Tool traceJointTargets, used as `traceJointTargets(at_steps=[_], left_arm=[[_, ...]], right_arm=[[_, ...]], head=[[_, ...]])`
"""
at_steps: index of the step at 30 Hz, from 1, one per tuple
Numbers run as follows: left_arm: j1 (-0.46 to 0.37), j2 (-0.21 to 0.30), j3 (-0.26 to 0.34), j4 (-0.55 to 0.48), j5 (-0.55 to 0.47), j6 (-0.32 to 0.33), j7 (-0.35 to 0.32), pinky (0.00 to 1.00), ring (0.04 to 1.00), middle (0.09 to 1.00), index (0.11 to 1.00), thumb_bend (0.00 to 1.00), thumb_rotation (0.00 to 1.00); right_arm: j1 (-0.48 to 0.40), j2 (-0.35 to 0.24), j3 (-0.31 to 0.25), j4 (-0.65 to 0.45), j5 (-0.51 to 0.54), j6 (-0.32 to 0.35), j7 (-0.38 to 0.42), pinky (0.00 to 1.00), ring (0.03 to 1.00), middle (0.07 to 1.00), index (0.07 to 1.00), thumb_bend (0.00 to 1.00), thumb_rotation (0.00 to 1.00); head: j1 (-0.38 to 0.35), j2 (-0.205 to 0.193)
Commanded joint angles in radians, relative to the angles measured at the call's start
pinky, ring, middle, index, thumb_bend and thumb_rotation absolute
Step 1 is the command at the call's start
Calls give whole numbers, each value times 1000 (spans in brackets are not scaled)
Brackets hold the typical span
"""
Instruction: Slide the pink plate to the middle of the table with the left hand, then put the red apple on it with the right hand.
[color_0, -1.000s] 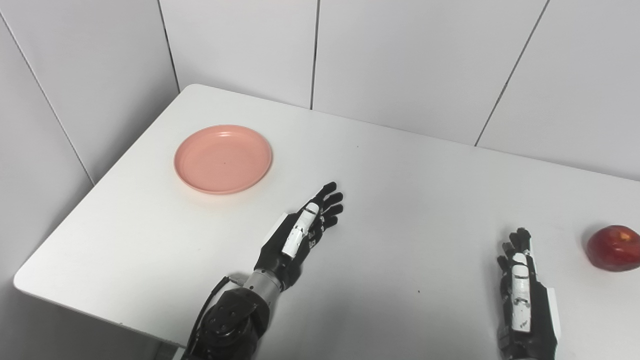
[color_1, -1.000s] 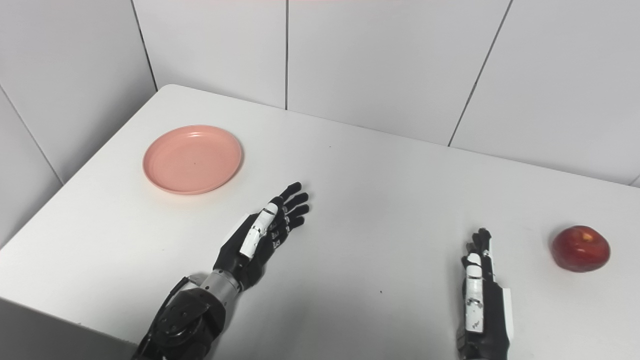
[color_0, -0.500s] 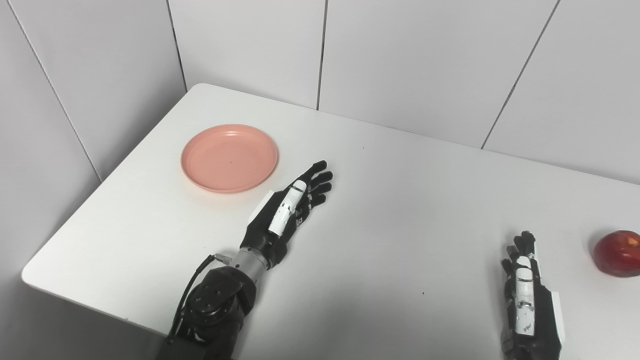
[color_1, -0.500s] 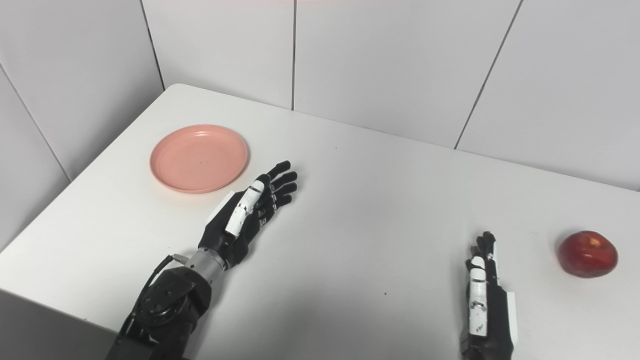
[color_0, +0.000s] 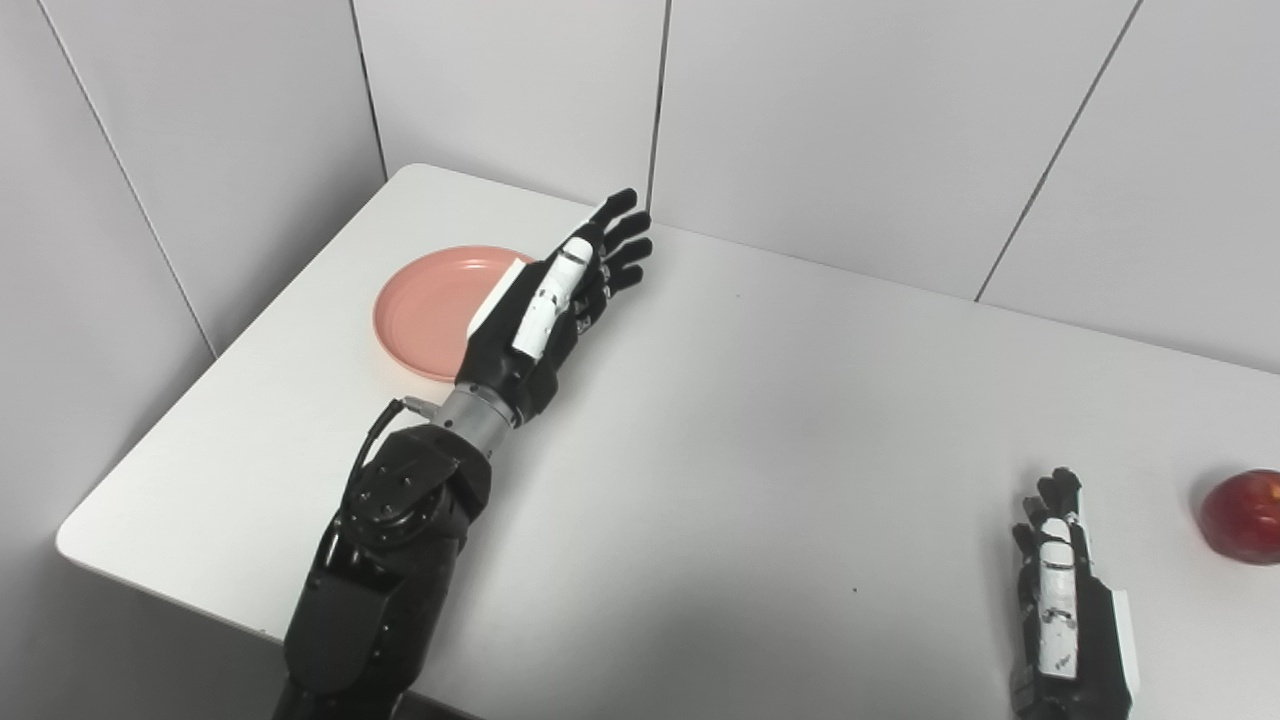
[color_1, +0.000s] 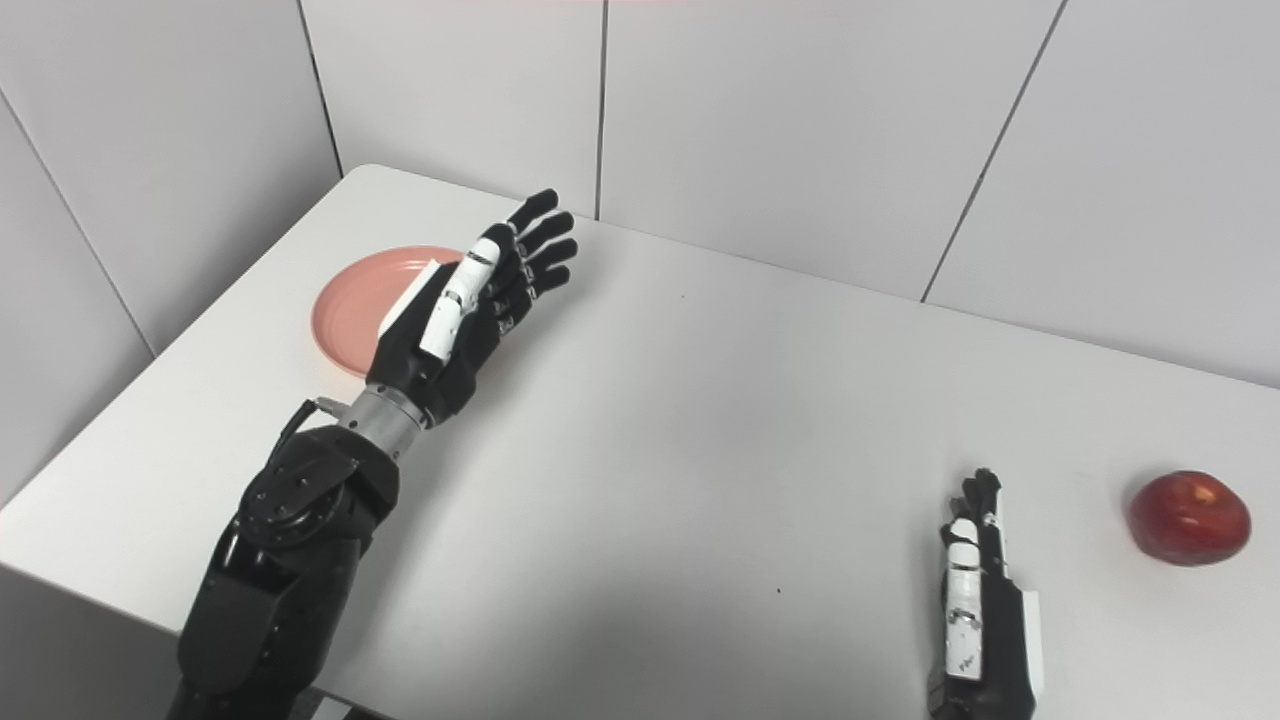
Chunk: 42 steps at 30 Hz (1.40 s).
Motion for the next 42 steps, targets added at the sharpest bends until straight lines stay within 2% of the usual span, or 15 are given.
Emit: traceJointTargets(at_steps=[1, 10, 15, 21, 28, 35, 38, 42], left_arm=[[-57, 15, 16, -37, -10, -2, 8, 922, 924, 933, 914, 371, 1000], [-163, 110, 108, 63, -15, -23, 4, 929, 929, 931, 908, 386, 1000], [-222, 171, 172, 186, -46, -28, -1, 907, 913, 916, 890, 380, 1000], [-277, 218, 217, 271, -49, -19, 8, 881, 892, 891, 873, 356, 1000], [-342, 268, 259, 382, -66, -17, 10, 857, 859, 852, 820, 346, 1000], [-381, 309, 284, 499, -82, -17, 4, 823, 844, 842, 815, 322, 1000], [-389, 328, 285, 553, -80, -38, -9, 838, 851, 846, 820, 316, 965], [-402, 339, 307, 606, -88, -33, 6, 830, 843, 841, 816, 299, 920]], right_arm=[[17, -10, -5, 34, -5, -57, 4, 1000, 1000, 1000, 1000, 113, 1000], [18, -12, -7, 34, 0, -57, 6, 1000, 1000, 1000, 1000, 121, 1000], [18, -10, -10, 24, 4, -37, 5, 1000, 1000, 1000, 1000, 120, 1000], [16, -11, -11, 29, 10, -46, 7, 1000, 1000, 1000, 1000, 102, 1000], [16, -16, -12, 27, 24, -38, 16, 1000, 1000, 1000, 1000, 116, 1000], [16, -19, -13, 28, 24, -36, 17, 1000, 1000, 1000, 1000, 110, 1000], [15, -20, -13, 33, 21, -45, 17, 1000, 1000, 1000, 1000, 98, 1000], [15, -18, -13, 23, 20, -29, 15, 1000, 1000, 1000, 1000, 104, 1000]], head=[[0, 1], [10, -5], [14, -9], [19, -12], [30, -12], [33, -15], [33, -16], [34, -15]])
